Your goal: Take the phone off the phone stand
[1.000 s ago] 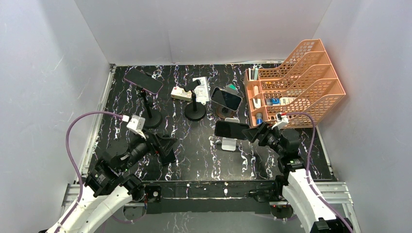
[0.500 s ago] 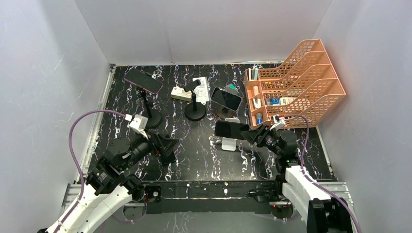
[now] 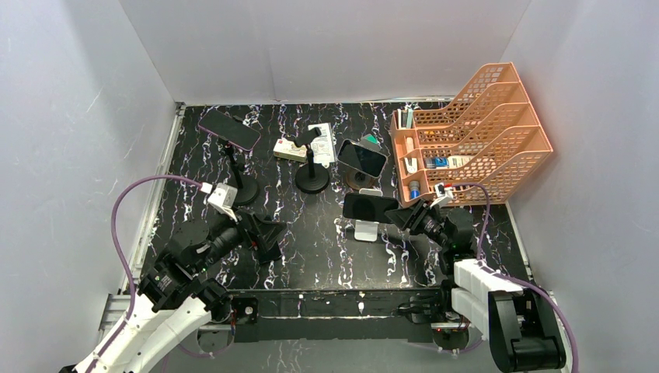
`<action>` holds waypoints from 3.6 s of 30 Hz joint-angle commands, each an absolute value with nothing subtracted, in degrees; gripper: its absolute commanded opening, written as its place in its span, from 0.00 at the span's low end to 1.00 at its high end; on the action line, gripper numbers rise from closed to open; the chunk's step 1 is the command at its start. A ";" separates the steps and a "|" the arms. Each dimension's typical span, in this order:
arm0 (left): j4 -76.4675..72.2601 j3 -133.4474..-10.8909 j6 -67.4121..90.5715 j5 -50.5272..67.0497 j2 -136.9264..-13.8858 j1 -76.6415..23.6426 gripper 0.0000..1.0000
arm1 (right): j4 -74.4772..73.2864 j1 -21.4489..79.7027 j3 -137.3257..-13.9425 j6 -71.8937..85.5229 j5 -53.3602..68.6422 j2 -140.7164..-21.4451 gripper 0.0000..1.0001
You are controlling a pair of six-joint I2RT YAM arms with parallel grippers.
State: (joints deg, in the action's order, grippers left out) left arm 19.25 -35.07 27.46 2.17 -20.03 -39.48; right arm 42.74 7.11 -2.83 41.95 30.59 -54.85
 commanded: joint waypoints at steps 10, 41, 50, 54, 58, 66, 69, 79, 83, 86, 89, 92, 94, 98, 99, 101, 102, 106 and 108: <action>18.02 -34.39 26.98 2.64 -21.18 -39.25 0.78 | 45.96 6.82 -2.24 41.69 33.72 -52.68 0.31; 17.77 -34.18 27.33 3.47 -21.09 -39.29 0.78 | 28.87 6.84 -0.56 39.81 35.33 -37.62 0.01; 17.77 -34.17 27.42 3.60 -21.10 -39.24 0.77 | 28.90 6.85 -0.44 40.14 33.00 -39.58 0.01; 17.69 -34.19 27.42 3.63 -21.25 -39.28 0.77 | 27.71 6.82 -0.44 40.53 31.85 -40.43 0.04; 17.69 -34.19 27.34 3.70 -21.51 -39.29 0.77 | 27.34 6.84 -0.44 40.69 31.94 -41.04 0.11; 17.69 -34.18 27.33 3.73 -21.36 -39.29 0.78 | 26.18 6.83 -0.61 40.68 32.43 -40.91 0.30; 17.72 -34.19 27.33 3.68 -21.27 -39.28 0.77 | 24.79 6.80 -0.74 40.62 32.52 -39.63 0.36; 17.71 -34.18 27.42 3.74 -20.92 -39.24 0.77 | 14.14 6.78 -5.01 39.77 30.99 -32.69 0.66; 17.67 -34.19 27.42 3.75 -20.83 -39.28 0.77 | 8.99 6.80 -9.56 37.98 27.23 -31.02 0.97; 17.70 -34.19 27.42 3.78 -20.67 -39.28 0.77 | 7.36 6.80 -13.21 35.88 26.20 -33.25 0.99; 17.70 -34.19 27.42 3.80 -20.35 -39.25 0.77 | 8.02 6.81 -16.01 33.90 27.51 -37.25 0.99; 17.69 -34.18 27.43 3.84 -20.09 -39.28 0.77 | 12.99 6.84 -16.36 34.77 31.20 -42.11 0.99; 17.67 -34.11 27.47 3.92 -19.97 -39.29 0.77 | 15.82 6.86 -16.56 35.06 33.09 -45.17 0.99; 17.67 -34.13 27.42 3.95 -20.00 -39.23 0.78 | 19.82 6.78 -17.17 35.38 34.49 -49.56 0.99; 17.71 -34.11 27.42 3.98 -20.08 -39.28 0.77 | 20.85 6.85 -17.05 35.48 34.95 -50.52 0.99; 17.66 -34.19 27.34 4.15 -20.17 -39.29 0.77 | 23.40 6.81 -16.80 36.01 36.77 -52.38 0.98; 17.67 -34.19 27.33 4.17 -20.19 -39.29 0.77 | 24.62 6.83 -16.60 36.36 37.74 -53.35 0.97; 17.57 -34.12 27.25 4.38 -20.24 -39.28 0.78 | 30.91 6.80 -15.22 38.03 41.12 -57.08 0.90; 17.53 -34.10 27.25 4.31 -20.30 -39.28 0.77 | 33.32 6.83 -14.60 38.60 41.98 -58.40 0.85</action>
State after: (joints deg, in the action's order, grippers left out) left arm 18.37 -34.44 27.66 3.75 -20.36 -39.48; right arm 23.83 6.87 -14.83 37.17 37.78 -56.55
